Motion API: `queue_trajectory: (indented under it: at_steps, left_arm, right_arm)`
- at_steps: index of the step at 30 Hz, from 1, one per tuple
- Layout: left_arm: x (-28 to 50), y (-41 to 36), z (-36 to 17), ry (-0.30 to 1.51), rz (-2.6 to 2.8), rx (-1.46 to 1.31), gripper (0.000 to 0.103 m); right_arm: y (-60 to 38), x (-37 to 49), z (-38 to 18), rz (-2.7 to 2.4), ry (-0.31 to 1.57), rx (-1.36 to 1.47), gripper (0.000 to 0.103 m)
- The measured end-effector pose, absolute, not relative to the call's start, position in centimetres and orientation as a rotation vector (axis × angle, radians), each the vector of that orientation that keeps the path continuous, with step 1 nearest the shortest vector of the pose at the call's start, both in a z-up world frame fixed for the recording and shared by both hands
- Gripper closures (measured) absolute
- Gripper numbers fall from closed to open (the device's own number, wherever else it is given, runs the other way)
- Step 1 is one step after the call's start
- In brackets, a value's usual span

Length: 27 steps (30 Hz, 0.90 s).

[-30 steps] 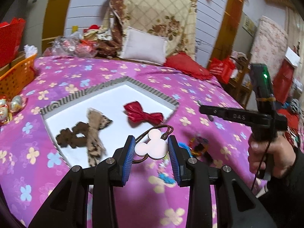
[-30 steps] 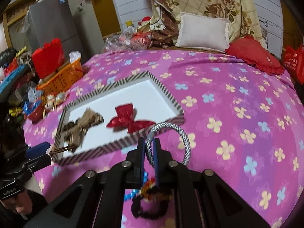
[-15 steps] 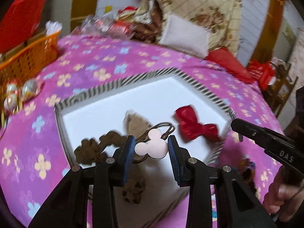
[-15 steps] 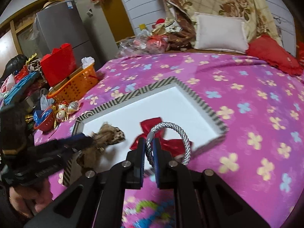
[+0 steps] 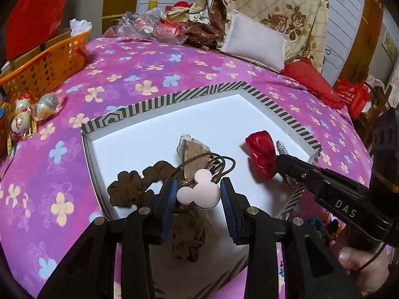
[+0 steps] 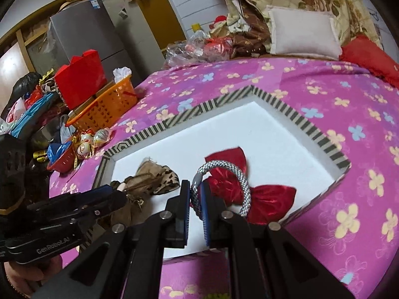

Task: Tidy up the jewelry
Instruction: 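Carry the hair tie and silver bangle into the white tray with both tools, then open both tools to drop hair tie and bangle in the tray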

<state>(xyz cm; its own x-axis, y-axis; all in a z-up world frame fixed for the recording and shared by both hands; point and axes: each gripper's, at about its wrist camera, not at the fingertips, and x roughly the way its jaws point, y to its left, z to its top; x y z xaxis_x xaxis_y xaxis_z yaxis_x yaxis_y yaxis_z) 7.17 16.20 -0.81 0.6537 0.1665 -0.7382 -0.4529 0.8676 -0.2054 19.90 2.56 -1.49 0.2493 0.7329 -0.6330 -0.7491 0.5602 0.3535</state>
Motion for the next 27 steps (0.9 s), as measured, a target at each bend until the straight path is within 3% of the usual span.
queue_trajectory:
  at_steps: [4, 8, 12, 20, 27]
  left_arm:
    - [7.1, 16.4, -0.9, 0.787, 0.362, -0.413, 0.090]
    - [7.2, 16.7, -1.2, 0.803, 0.377, -0.425, 0.090]
    - [7.3, 16.8, -1.3, 0.808, 0.377, -0.430, 0.089]
    - [6.9, 17.2, -0.8, 0.778, 0.367, -0.464, 0.075]
    - [6.4, 16.5, 0.6, 0.716, 0.309, -0.471, 0.071]
  right_arm:
    - [2.6, 20.0, -2.1, 1.014, 0.866, -0.019, 0.094]
    - [2.4, 19.9, -2.0, 1.021, 0.867, -0.021, 0.079]
    - [1.9, 19.9, -1.5, 1.012, 0.854, -0.013, 0.079]
    - [-1.5, 20.9, -0.2, 0.956, 0.858, 0.021, 0.079]
    - [-7.3, 20.7, 0.7, 0.861, 0.877, 0.013, 0.075]
